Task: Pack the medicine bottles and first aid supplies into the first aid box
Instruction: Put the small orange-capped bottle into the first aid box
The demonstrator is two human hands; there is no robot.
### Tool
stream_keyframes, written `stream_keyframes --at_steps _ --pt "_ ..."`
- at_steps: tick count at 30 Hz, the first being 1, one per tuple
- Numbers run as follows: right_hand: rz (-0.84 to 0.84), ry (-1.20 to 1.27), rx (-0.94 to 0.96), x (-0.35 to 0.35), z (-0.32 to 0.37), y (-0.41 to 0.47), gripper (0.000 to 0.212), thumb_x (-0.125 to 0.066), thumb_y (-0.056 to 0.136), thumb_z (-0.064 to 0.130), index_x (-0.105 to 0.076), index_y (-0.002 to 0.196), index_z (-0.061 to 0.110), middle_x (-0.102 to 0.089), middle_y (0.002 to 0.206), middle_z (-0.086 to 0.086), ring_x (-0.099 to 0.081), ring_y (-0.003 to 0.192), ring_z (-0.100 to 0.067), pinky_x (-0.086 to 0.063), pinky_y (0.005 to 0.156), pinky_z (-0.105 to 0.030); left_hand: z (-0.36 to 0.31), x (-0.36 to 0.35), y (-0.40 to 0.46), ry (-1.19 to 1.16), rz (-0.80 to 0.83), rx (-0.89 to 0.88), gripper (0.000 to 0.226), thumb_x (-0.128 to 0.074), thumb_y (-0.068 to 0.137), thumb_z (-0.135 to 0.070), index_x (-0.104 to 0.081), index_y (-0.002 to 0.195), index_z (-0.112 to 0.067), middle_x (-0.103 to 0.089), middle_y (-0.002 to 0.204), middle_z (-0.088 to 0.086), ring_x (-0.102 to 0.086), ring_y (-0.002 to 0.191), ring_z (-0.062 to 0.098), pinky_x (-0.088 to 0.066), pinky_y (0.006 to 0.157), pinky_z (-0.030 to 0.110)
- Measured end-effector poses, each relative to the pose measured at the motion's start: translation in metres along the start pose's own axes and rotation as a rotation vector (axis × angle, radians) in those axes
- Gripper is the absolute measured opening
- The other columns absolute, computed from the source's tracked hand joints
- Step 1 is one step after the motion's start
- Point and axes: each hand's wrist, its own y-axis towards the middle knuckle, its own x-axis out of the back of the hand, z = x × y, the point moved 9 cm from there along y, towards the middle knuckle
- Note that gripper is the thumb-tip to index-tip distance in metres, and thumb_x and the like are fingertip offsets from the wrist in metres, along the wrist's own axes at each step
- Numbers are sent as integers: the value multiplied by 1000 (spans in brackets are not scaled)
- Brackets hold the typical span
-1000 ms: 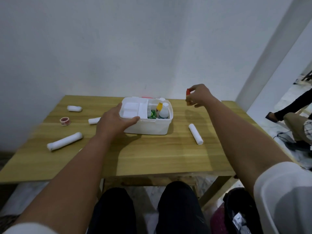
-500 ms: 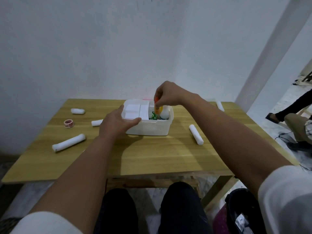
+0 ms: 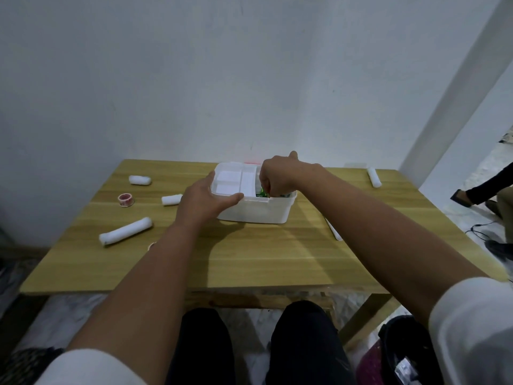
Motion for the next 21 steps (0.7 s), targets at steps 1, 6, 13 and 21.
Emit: stream_keyframes --at_steps 1,6,13,21 --pt "1 -10 8 -3 0 1 15 -75 80 11 -76 85 25 -73 90 6 -61 96 -20 -25 86 -45 0 0 0 -22 -4 -2 90 -84 77 -53 -47 152 -18 -55 149 7 -51 134 29 -47 97 41" --pt "4 -53 46 -9 3 5 17 -69 85 10 -70 76 25 -69 85 6 -60 92 -21 -24 86 -44 4 0 3 -86 -2 9 97 -86 72 -55 -46 153 -22 -53 152 3 -51 135 27 -48 100 44" --pt "21 -64 73 -6 7 3 25 -64 90 8 -66 74 27 -61 79 8 -55 89 -20 -26 98 -49 0 -3 11 -116 32 -40 81 -88 75 -44 -54 144 -20 -58 145 1 -52 121 19 -42 89 32" --pt "9 -30 92 -5 4 2 24 -65 87 8 -66 71 25 -65 78 9 -52 79 -13 -27 94 -47 -1 -13 33 -87 237 -106 83 -89 68 -56 -45 137 -46 -56 131 -16 -51 113 11 -45 78 26"
